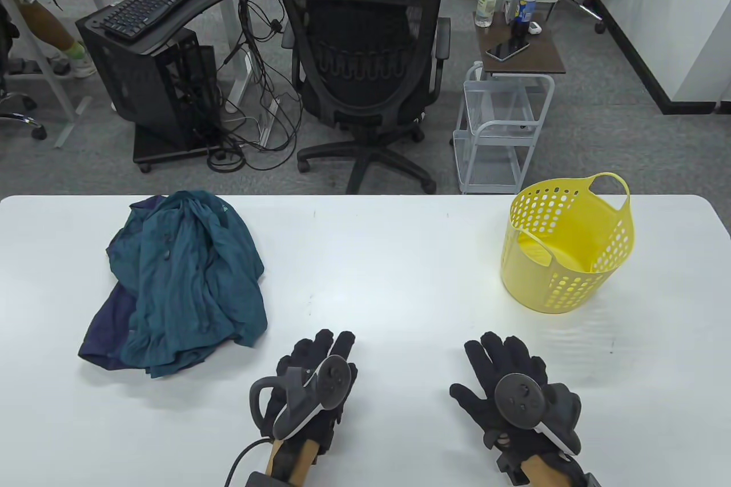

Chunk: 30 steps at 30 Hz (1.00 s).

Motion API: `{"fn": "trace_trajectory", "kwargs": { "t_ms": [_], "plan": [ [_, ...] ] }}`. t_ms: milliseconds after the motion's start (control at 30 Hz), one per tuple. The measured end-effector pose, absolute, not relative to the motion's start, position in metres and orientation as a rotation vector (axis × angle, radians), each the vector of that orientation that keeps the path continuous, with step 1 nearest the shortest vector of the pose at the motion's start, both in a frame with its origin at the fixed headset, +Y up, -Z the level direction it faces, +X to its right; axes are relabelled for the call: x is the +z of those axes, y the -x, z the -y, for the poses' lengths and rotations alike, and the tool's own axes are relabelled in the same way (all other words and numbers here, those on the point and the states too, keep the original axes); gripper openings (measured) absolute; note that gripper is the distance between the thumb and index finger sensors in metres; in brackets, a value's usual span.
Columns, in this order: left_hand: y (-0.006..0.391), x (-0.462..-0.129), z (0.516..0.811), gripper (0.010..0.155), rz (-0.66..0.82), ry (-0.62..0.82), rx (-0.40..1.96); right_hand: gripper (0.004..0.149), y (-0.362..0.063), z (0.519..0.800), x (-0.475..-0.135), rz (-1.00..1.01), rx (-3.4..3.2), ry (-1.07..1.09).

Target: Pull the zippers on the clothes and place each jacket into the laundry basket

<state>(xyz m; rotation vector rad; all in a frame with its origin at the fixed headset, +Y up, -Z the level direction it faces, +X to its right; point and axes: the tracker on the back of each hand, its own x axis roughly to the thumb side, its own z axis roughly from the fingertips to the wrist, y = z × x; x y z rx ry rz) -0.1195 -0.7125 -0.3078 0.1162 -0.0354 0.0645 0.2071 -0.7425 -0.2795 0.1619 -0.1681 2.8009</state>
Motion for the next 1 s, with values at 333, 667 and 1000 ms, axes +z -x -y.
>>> {"fn": "trace_trajectory", "kwargs": {
  "t_ms": [333,667,1000],
  "plan": [
    [0.181,-0.367,0.669,0.059,-0.208,-0.159,-0.003,0.078,-0.206,0.744,-0.280,0.166,2.809,-0.155],
    [0.265,-0.432,0.698,0.086,-0.686,0.099,0.093,0.077,-0.202,0.746,-0.282,0.150,2.823,-0.152],
    [0.312,-0.454,0.742,0.108,-0.827,0.166,0.083,0.077,-0.192,0.744,-0.277,0.138,2.828,-0.196]
  ]
}}
